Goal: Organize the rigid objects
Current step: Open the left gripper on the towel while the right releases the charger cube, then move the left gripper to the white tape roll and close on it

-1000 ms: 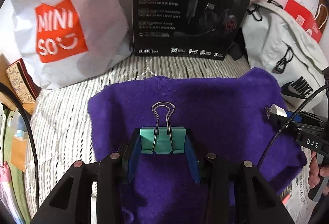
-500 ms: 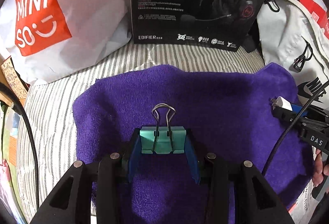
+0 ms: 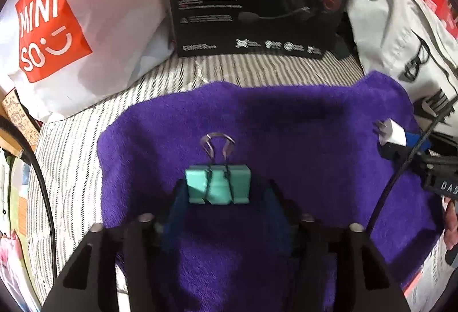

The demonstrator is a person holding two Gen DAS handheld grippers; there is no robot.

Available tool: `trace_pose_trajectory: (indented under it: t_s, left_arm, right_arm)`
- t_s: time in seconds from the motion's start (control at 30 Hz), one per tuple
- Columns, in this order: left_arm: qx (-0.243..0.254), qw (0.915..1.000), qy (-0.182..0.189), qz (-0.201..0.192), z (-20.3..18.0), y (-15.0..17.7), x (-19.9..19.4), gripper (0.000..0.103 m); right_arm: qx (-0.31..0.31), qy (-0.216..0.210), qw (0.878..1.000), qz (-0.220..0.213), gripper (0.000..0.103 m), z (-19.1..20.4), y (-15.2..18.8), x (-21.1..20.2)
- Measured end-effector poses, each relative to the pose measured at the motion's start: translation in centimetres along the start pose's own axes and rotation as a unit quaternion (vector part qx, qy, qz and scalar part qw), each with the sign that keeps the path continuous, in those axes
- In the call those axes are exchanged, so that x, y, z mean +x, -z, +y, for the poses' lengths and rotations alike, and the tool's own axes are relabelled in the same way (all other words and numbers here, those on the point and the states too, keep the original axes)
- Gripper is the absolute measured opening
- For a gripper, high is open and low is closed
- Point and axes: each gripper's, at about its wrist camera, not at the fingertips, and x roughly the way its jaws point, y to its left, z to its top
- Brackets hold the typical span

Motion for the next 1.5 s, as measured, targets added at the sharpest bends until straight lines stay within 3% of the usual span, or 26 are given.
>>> trace_pose_trajectory:
  t_s: [0.13, 0.33, 0.8, 0.97, 1.2, 1.37, 1.5]
  left_arm:
    - [-0.001, 1.0, -0.004, 0.003, -0.5, 0.8, -0.2, 0.066]
    - [-0.022, 0.9997, 0.014, 0.003, -0.4, 2.0, -1.6, 0.066]
    - [-0.01, 0.9973, 0.051, -0.051, -0.6, 8.6, -11.6, 0.073]
    - [0.002, 0.998, 0.047, -0.042, -1.2, 11.9, -12.7, 0.073]
    - [0.016, 0.9963, 0.074, -0.041, -2.6, 15.7, -14.5, 0.073]
    - [0.064, 0.9946, 0.069, -0.044, -5.3, 17.2, -15.0, 0.073]
    - [0.066, 0.9946, 0.073, -0.033, -6.6, 17.8, -14.4, 0.073]
  right_arm:
    - [0.006, 0.003, 1.0, 0.0, 0.052, -0.2, 0.9, -0.9]
    - [0.01, 0.001, 1.0, -0.009, 0.053, 0.3, 2.9, -3.8]
    - [0.047, -0.01, 0.998, -0.045, 0.06, 1.1, 11.8, -11.0]
    - [0.056, -0.007, 0.997, -0.046, 0.06, 1.3, 15.0, -12.9]
    - [0.072, -0.012, 0.996, -0.045, 0.061, 1.6, 18.8, -14.4]
    - [0.091, -0.018, 0.995, -0.04, 0.061, 1.1, 20.9, -14.9]
    - [0.105, -0.021, 0.993, -0.039, 0.061, 0.2, 21.9, -15.3]
